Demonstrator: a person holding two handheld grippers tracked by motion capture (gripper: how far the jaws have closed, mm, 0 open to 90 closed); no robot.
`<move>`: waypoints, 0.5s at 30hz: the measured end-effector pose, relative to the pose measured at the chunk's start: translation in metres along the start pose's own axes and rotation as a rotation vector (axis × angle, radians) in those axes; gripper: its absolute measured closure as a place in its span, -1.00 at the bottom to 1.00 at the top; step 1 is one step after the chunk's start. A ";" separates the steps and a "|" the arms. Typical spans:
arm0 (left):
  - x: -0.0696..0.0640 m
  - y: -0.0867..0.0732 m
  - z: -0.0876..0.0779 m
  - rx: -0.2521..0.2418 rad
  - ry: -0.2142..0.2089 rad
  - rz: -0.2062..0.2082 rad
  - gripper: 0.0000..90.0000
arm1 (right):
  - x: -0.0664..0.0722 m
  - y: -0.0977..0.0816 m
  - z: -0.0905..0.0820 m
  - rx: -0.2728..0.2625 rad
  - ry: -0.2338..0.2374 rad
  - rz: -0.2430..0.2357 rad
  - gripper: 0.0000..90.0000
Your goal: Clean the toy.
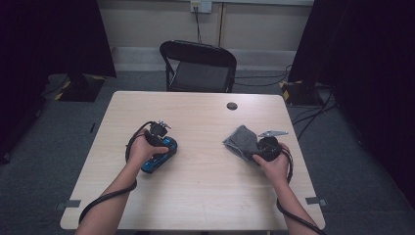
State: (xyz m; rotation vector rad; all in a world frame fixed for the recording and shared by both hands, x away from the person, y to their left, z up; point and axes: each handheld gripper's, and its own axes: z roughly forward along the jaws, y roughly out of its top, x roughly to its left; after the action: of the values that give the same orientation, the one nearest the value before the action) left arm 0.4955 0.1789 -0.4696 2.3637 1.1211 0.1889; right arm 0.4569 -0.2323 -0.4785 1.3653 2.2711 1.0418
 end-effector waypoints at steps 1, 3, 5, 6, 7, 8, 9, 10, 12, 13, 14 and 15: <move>0.000 0.000 -0.001 -0.003 0.000 0.000 -0.54 | 0.000 0.001 -0.001 0.001 -0.006 -0.006 -0.49; 0.000 0.000 -0.004 -0.011 -0.001 -0.007 -0.55 | 0.001 0.003 -0.002 -0.005 -0.006 -0.006 -0.56; 0.000 0.001 -0.007 -0.020 -0.007 -0.007 -0.55 | 0.000 0.005 -0.005 -0.015 -0.011 0.006 -0.60; 0.000 0.001 -0.009 -0.025 -0.007 -0.014 -0.55 | 0.000 0.006 -0.006 -0.018 -0.007 0.006 -0.60; 0.000 0.001 -0.011 -0.033 -0.010 -0.018 -0.55 | 0.000 0.007 -0.007 -0.024 -0.005 0.008 -0.61; 0.000 0.001 -0.013 -0.034 -0.012 -0.012 -0.56 | 0.000 0.008 -0.009 -0.033 -0.007 0.006 -0.63; -0.001 0.002 -0.015 -0.040 -0.016 -0.014 -0.56 | 0.000 0.009 -0.010 -0.034 -0.004 -0.003 -0.64; -0.002 0.003 -0.018 -0.042 -0.018 -0.007 -0.57 | 0.000 0.010 -0.011 -0.030 0.000 -0.003 -0.64; -0.003 0.004 -0.021 -0.049 -0.024 0.003 -0.59 | 0.001 0.011 -0.013 -0.027 0.013 -0.007 -0.65; -0.003 0.005 -0.023 -0.058 -0.025 0.002 -0.59 | 0.002 0.012 -0.014 -0.031 0.018 -0.012 -0.66; -0.005 0.005 -0.025 -0.066 -0.031 -0.001 -0.59 | 0.002 0.012 -0.015 -0.035 0.022 -0.014 -0.66; -0.005 0.006 -0.028 -0.066 -0.037 0.009 -0.59 | 0.003 0.013 -0.016 -0.035 0.026 -0.012 -0.66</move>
State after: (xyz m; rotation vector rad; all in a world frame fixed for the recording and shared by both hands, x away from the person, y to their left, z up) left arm 0.4871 0.1825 -0.4423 2.3053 1.0703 0.1820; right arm 0.4542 -0.2327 -0.4577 1.3298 2.2661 1.0968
